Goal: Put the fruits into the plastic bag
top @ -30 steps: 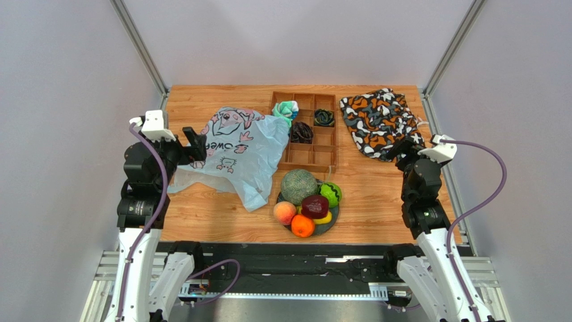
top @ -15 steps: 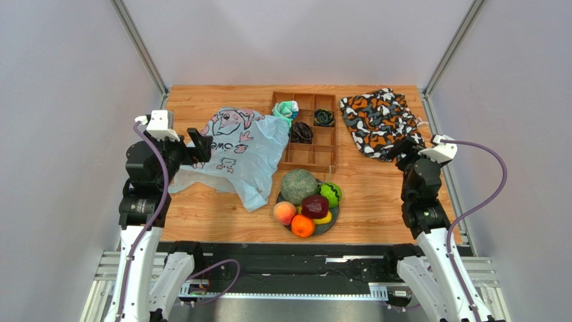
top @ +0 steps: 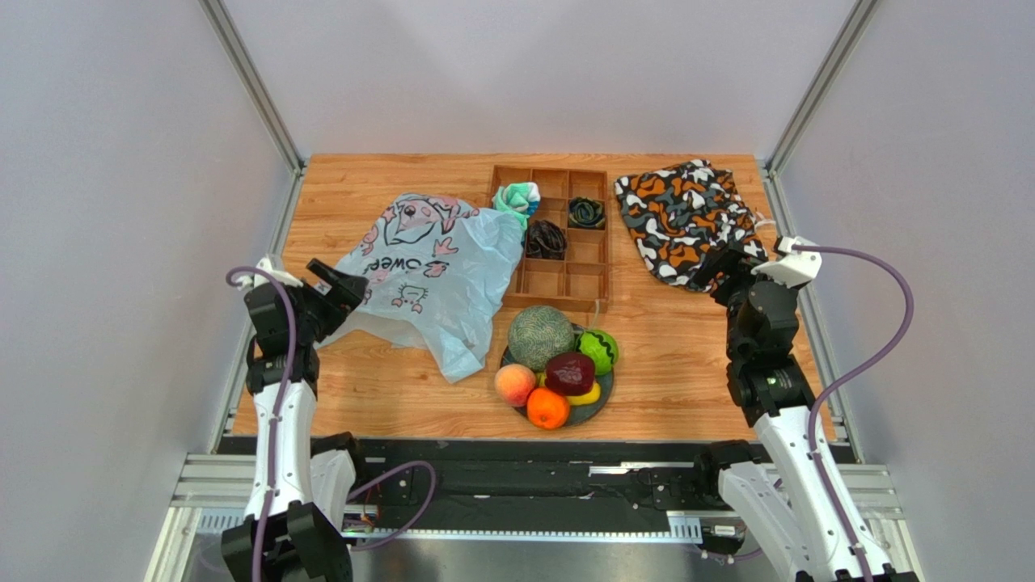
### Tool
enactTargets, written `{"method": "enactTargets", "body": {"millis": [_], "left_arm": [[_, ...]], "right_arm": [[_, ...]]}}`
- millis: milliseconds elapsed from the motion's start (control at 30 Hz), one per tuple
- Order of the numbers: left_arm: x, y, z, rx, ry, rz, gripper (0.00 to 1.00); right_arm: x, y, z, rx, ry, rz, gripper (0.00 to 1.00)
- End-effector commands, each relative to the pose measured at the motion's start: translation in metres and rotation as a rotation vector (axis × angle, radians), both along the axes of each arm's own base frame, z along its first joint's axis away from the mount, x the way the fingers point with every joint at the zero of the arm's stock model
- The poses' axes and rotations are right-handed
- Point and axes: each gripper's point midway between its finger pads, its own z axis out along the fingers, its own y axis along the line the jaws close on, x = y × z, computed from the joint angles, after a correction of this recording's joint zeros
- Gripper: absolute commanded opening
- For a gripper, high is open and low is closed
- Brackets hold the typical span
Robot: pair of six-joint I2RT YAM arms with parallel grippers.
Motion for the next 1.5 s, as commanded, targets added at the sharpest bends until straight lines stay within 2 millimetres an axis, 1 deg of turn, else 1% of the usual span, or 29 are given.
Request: {"method": "enactTargets", "body": {"millis": [0, 233, 267, 300, 367, 400, 433, 467, 500, 533, 567, 633, 667, 700, 767, 800, 867, 900, 933, 967, 1000, 1100, 1167, 1200, 1300, 1367, 1400, 1433, 1467], "left_arm": [[0.008, 0.014, 0.009, -0.113, -0.101, 0.125, 0.97], [0.011, 0.02, -0.021, -0.214, -0.098, 0.181, 0.96], [0.012, 0.021, -0.021, -0.215, -0.114, 0.184, 0.96], [0.01, 0.021, -0.031, -0.225, -0.096, 0.191, 0.96], [0.011, 0.022, -0.034, -0.235, -0.096, 0.189, 0.95], [0.011, 0.021, -0.043, -0.249, -0.073, 0.188, 0.95], [0.012, 0.021, -0.045, -0.255, -0.071, 0.184, 0.94], [0.014, 0.019, -0.042, -0.257, -0.09, 0.169, 0.93], [0.015, 0.019, -0.048, -0.263, -0.078, 0.165, 0.91], [0.016, 0.019, -0.048, -0.261, -0.082, 0.159, 0.86], [0.018, 0.018, -0.047, -0.255, -0.094, 0.15, 0.85], [0.021, 0.018, -0.053, -0.249, -0.077, 0.138, 0.83], [0.023, 0.018, -0.051, -0.245, -0.091, 0.127, 0.82], [0.025, 0.019, -0.057, -0.247, -0.074, 0.125, 0.81], [0.03, 0.017, -0.057, -0.252, -0.089, 0.103, 0.76], [0.032, 0.017, -0.066, -0.265, -0.068, 0.098, 0.7], [0.038, 0.012, -0.061, -0.27, -0.101, 0.052, 0.66], [0.04, 0.01, -0.067, -0.279, -0.088, 0.041, 0.61], [0.043, 0.008, -0.062, -0.276, -0.118, 0.015, 0.58], [0.044, 0.007, -0.062, -0.28, -0.122, 0.003, 0.54], [0.046, 0.006, -0.065, -0.285, -0.118, -0.007, 0.48], [0.05, 0.001, -0.06, -0.294, -0.15, -0.047, 0.35], [0.052, 0.001, -0.056, -0.29, -0.169, -0.059, 0.3], [0.052, 0.0, -0.054, -0.287, -0.176, -0.065, 0.22], [0.052, 0.0, -0.048, -0.271, -0.193, -0.074, 0.12], [0.05, 0.001, -0.048, -0.256, -0.188, -0.068, 0.1], [0.05, 0.002, -0.043, -0.242, -0.197, -0.066, 0.09], [0.048, 0.003, -0.048, -0.244, -0.165, -0.052, 0.09], [0.047, 0.004, -0.045, -0.227, -0.167, -0.051, 0.09]], "right_arm": [[0.004, 0.009, 0.018, 0.036, -0.041, 0.044, 0.85], [0.005, 0.013, 0.017, 0.044, -0.038, 0.065, 0.85], [0.004, 0.014, 0.017, 0.044, -0.038, 0.066, 0.85], [0.004, 0.014, 0.017, 0.047, -0.037, 0.066, 0.85], [0.004, 0.014, 0.017, 0.05, -0.041, 0.066, 0.85], [0.004, 0.013, 0.017, 0.049, -0.039, 0.066, 0.85], [0.005, 0.015, 0.017, 0.051, -0.04, 0.072, 0.85], [0.005, 0.015, 0.017, 0.051, -0.039, 0.074, 0.85], [0.005, 0.015, 0.016, 0.052, -0.036, 0.072, 0.85], [0.005, 0.015, 0.016, 0.051, -0.034, 0.074, 0.85], [0.005, 0.015, 0.016, 0.051, -0.036, 0.075, 0.85], [0.005, 0.016, 0.015, 0.054, -0.033, 0.076, 0.85], [0.005, 0.016, 0.016, 0.054, -0.035, 0.076, 0.85], [0.005, 0.016, 0.016, 0.054, -0.035, 0.076, 0.85], [0.006, 0.016, 0.015, 0.052, -0.033, 0.079, 0.85], [0.007, 0.016, 0.015, 0.057, -0.033, 0.078, 0.85], [0.008, 0.017, 0.015, 0.056, -0.035, 0.082, 0.85], [0.009, 0.018, 0.015, 0.056, -0.034, 0.084, 0.85], [0.01, 0.018, 0.013, 0.055, -0.028, 0.082, 0.85], [0.011, 0.018, 0.012, 0.055, -0.023, 0.082, 0.85], [0.011, 0.018, 0.012, 0.054, -0.02, 0.082, 0.85], [0.011, 0.018, 0.009, 0.052, -0.01, 0.08, 0.85], [0.012, 0.018, 0.01, 0.055, -0.016, 0.083, 0.85], [0.012, 0.018, 0.01, 0.056, -0.015, 0.085, 0.85], [0.012, 0.018, 0.009, 0.055, -0.012, 0.085, 0.85], [0.012, 0.019, 0.01, 0.054, -0.012, 0.086, 0.85], [0.011, 0.019, 0.01, 0.054, -0.013, 0.088, 0.85], [0.012, 0.018, 0.01, 0.055, -0.012, 0.085, 0.85], [0.012, 0.019, 0.009, 0.055, -0.011, 0.086, 0.85]]}}
